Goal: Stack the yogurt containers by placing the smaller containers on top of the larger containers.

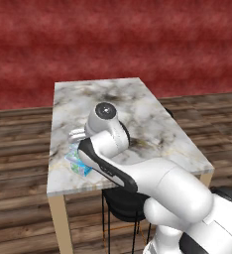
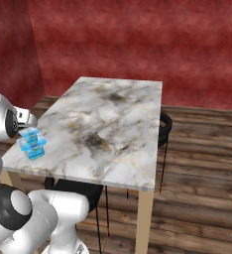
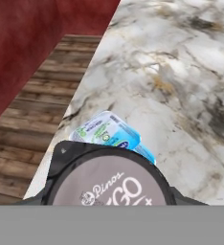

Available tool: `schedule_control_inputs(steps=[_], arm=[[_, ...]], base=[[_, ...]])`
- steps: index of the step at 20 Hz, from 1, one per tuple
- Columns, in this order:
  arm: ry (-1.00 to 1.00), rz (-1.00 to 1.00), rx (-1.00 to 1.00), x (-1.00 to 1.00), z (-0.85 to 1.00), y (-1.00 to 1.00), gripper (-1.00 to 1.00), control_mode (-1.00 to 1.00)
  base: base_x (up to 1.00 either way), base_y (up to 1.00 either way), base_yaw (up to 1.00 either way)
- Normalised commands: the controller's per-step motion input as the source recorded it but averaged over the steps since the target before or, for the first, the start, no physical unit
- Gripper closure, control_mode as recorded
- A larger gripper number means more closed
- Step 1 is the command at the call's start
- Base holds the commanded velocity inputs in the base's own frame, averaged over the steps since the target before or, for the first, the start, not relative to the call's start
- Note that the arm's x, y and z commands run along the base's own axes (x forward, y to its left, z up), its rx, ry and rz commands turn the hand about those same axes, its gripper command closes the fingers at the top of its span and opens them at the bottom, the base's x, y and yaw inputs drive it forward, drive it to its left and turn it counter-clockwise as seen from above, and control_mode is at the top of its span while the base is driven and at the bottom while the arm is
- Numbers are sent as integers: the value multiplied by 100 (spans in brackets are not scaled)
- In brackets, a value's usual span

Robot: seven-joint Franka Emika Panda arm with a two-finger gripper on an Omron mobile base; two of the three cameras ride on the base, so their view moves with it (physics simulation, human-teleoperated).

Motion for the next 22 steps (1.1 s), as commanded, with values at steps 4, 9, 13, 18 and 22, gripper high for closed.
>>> schedule_control_inputs(steps=[4, 9, 13, 18, 22], arm=[[1, 0, 0, 5, -10, 0, 100, -100], [2, 0, 0, 5, -8, 0, 100, -100], [4, 0, 0, 6, -8, 0, 100, -100], [5, 0, 0, 8, -9, 0, 100, -100], [4, 0, 0, 9, -9, 2, 100, -100]], base=[[0, 0, 0], [0, 0, 0], [0, 0, 0], [0, 0, 0], [0, 0, 0]])
